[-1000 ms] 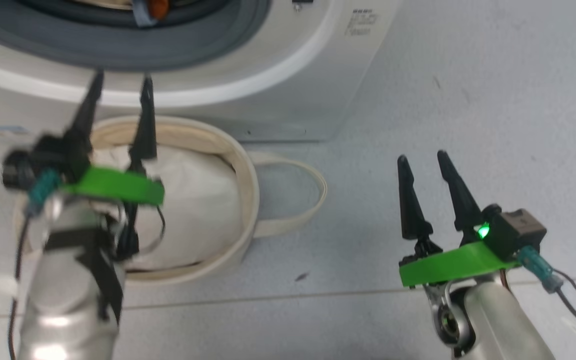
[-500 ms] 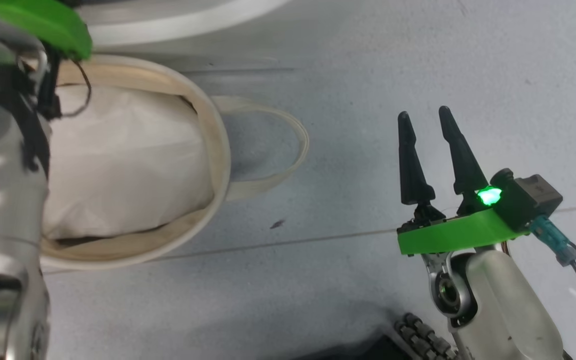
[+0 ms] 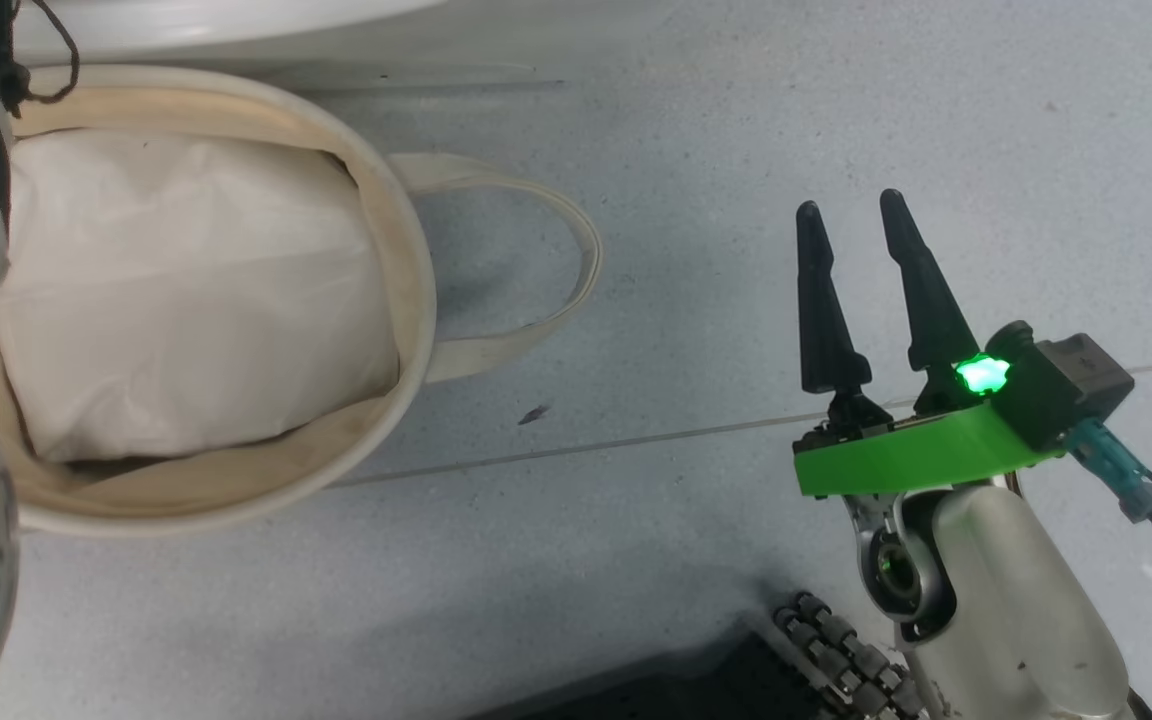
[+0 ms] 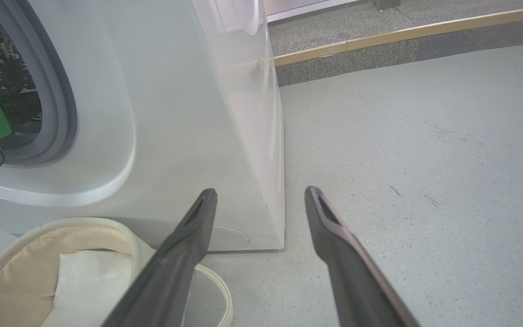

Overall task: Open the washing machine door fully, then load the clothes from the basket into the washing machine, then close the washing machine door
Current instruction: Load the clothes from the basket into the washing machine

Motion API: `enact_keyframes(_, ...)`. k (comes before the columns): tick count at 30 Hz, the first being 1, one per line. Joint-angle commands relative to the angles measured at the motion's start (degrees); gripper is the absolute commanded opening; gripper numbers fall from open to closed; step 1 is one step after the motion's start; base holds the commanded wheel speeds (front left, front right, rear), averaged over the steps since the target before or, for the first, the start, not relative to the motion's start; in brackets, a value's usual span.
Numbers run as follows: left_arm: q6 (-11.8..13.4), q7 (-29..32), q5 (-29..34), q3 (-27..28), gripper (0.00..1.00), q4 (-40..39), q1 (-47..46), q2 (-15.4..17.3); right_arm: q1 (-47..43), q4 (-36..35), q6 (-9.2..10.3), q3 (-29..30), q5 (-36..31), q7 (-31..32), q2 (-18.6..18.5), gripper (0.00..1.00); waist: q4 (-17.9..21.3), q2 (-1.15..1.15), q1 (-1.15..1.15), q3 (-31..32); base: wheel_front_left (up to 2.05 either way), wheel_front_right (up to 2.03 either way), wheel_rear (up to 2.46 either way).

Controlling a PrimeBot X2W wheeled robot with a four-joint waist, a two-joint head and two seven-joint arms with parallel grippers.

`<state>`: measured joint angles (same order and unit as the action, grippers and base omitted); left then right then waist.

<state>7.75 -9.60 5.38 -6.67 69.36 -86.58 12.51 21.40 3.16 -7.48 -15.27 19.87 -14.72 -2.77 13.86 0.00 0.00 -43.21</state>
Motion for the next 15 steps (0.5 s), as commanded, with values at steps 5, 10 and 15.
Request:
enact_keyframes(5, 2.6, 2.3, 1.6, -1.4, 1.00, 1.4, -5.6, 2.0, -0.5, -2.1, -0.01, -1.4, -0.2, -0.3, -0.1, 1.00, -0.1, 0.00, 0.00, -1.6, 0.00, 0.00, 0.00)
enact_keyframes(10, 2.7, 4.8, 1.1, -1.7, 1.00, 2.8, -8.4, 1.4, 0.1, -2.5, -0.01, -1.5, -0.3, -0.3, -0.1, 1.00, -0.2, 0.00, 0.00, -3.4, 0.00, 0.00, 0.00)
enact_keyframes(15, 2.9, 5.7, 0.1, -1.4, 0.00, 3.4, -10.5, 1.4, 0.4, -2.7, -0.01, -1.6, -0.5, -0.3, -0.1, 1.00, 0.0, 0.00, 0.00, -4.5, 0.00, 0.00, 0.00)
